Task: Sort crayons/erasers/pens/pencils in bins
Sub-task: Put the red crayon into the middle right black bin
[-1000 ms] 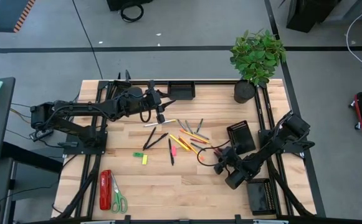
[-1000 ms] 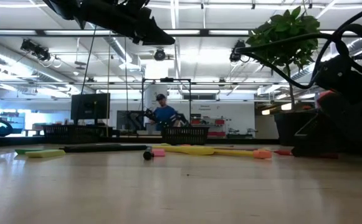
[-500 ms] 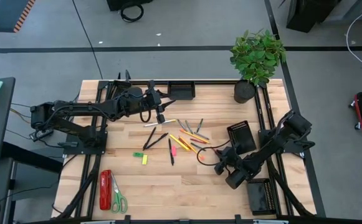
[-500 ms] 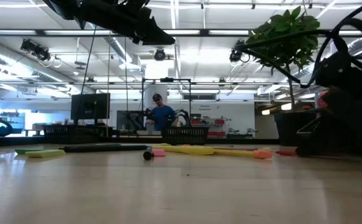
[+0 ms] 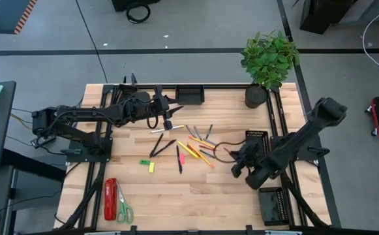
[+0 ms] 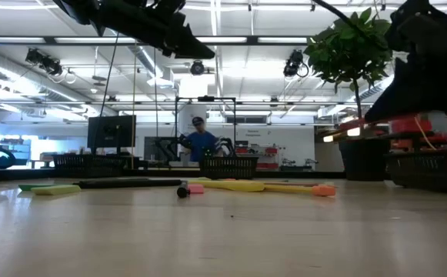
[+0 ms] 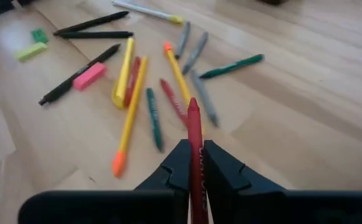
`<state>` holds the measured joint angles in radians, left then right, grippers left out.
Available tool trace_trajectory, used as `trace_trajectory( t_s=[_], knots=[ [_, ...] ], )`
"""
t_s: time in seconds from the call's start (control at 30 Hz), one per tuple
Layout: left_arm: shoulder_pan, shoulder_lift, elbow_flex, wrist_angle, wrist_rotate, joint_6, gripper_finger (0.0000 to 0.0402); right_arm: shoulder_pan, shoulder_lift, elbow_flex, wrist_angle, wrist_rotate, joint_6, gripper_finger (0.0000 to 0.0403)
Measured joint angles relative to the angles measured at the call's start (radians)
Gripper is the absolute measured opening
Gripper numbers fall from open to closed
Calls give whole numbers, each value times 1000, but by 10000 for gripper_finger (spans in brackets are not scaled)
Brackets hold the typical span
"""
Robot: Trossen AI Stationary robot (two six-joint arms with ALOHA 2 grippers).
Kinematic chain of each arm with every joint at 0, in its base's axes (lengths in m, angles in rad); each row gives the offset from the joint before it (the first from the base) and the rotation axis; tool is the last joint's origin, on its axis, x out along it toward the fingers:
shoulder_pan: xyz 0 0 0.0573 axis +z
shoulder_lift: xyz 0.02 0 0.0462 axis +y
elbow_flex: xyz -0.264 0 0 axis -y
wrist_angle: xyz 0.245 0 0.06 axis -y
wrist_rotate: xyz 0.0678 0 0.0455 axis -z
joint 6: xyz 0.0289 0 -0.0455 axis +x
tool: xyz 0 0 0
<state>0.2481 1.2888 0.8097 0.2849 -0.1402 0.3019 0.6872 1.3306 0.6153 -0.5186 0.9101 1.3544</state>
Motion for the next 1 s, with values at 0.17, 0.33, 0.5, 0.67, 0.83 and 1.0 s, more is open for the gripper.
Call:
trace_trajectory(
  t_s=[0.17, 0.33, 0.5, 0.67, 0.83, 1.0],
  knots=[
    [0, 0, 0, -17, 10, 0, 114, 1, -161, 0, -289, -100, 90, 39],
    [0, 0, 0, -42, 11, -3, 110, 17, -257, 0, -525, -154, 223, 40],
    [-12, 0, 0, -71, 11, -8, 111, 22, -285, 0, -654, -204, 342, 40],
    [-30, 0, 0, -83, 13, -17, 108, 22, -276, 1, -645, -205, 352, 40],
    [-48, 0, 0, -105, 13, -29, 105, 22, -277, 2, -629, -242, 318, 40],
    [-57, 0, 0, -127, 12, -30, 105, 22, -277, 2, -600, -331, 217, 40]
  ],
)
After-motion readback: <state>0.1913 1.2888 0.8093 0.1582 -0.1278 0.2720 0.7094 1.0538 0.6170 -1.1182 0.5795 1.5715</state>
